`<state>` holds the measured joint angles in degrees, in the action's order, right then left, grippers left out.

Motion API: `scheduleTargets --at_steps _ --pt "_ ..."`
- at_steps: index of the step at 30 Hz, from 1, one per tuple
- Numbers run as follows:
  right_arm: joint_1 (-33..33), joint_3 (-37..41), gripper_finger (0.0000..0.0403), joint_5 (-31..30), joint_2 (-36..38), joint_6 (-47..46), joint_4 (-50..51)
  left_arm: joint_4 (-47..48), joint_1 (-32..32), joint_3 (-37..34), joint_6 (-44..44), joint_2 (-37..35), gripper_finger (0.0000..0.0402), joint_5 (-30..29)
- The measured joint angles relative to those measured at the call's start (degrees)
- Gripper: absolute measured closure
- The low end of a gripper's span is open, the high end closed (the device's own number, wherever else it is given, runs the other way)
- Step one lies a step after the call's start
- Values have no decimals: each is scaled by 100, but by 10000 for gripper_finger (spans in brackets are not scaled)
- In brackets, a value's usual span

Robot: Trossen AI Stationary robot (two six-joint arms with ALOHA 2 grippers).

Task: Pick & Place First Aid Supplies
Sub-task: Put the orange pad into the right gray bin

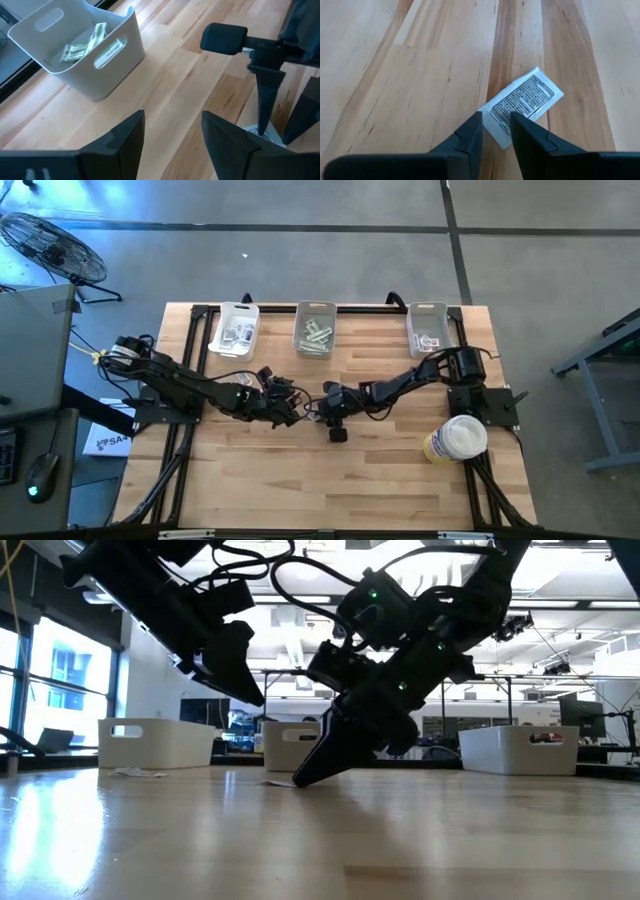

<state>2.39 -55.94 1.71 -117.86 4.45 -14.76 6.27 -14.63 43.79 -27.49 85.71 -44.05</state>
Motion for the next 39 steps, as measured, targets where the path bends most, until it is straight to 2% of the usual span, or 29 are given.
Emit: scheduleTargets --at_steps 12,20,26,33,39 --pt "2 9 395 -234 -7 198 -59 34 0 0 -2 0 209 4" --pt "69 42 400 -387 479 -9 234 163 0 0 -17 0 209 9" --pt "100 34 401 -1087 1632 -618 1596 334 0 3 -190 0 209 12" --pt "46 24 402 -1993 3241 -1690 4072 506 0 3 -386 0 209 217" --pt "-421 26 402 -2863 4459 -2863 6219 496 0 3 -464 9 209 260"
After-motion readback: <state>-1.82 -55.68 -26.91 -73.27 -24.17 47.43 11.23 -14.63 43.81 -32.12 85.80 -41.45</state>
